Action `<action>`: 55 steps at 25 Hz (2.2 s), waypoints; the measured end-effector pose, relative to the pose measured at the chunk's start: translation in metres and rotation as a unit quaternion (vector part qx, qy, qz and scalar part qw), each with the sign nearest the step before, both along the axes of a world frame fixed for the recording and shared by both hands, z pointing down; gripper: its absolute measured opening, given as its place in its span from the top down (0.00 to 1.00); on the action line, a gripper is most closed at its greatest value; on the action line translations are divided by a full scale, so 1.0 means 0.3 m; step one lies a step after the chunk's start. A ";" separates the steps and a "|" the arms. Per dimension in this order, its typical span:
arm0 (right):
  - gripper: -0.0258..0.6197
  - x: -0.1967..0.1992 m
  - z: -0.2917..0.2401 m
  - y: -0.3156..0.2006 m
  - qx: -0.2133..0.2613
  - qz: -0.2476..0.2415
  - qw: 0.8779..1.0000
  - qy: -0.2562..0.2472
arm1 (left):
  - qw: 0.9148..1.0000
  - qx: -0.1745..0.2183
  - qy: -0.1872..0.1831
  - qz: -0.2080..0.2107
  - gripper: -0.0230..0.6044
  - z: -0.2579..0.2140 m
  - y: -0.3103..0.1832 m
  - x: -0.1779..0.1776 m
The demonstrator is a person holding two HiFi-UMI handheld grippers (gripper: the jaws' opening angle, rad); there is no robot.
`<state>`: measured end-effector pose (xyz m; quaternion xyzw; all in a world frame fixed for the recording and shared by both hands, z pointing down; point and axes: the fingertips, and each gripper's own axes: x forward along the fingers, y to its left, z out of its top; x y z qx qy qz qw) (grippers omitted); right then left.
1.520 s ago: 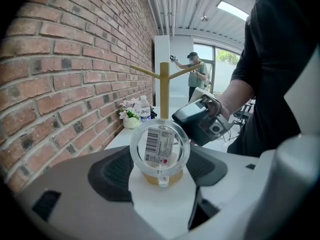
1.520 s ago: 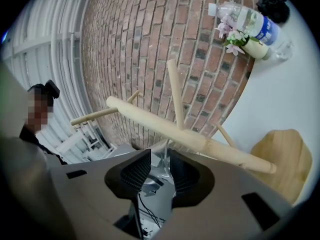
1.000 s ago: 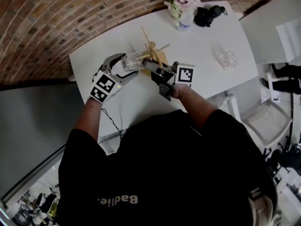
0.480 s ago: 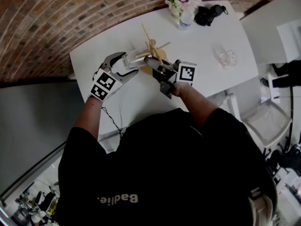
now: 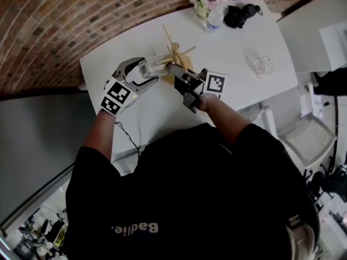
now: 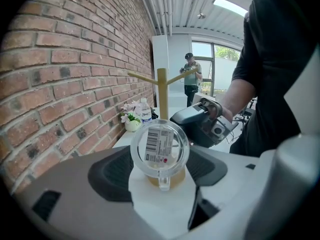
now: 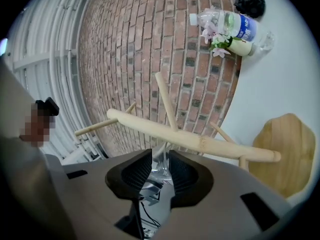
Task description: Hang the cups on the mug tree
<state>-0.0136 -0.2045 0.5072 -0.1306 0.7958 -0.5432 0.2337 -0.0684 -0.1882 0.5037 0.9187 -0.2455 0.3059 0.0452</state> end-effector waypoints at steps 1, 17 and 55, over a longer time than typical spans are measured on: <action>0.76 0.000 -0.002 -0.001 -0.002 0.002 1.000 -0.006 | 1.000 0.001 -0.001 0.000 0.44 -0.001 -0.001 0.000; 0.75 0.002 0.004 -0.004 0.001 -0.002 1.000 0.005 | 1.000 -0.004 -0.013 -0.011 0.39 0.044 -0.002 0.000; 0.63 0.037 -0.008 0.028 0.021 -0.003 0.999 0.049 | 1.000 -0.006 -0.010 -0.008 0.38 0.053 -0.007 -0.003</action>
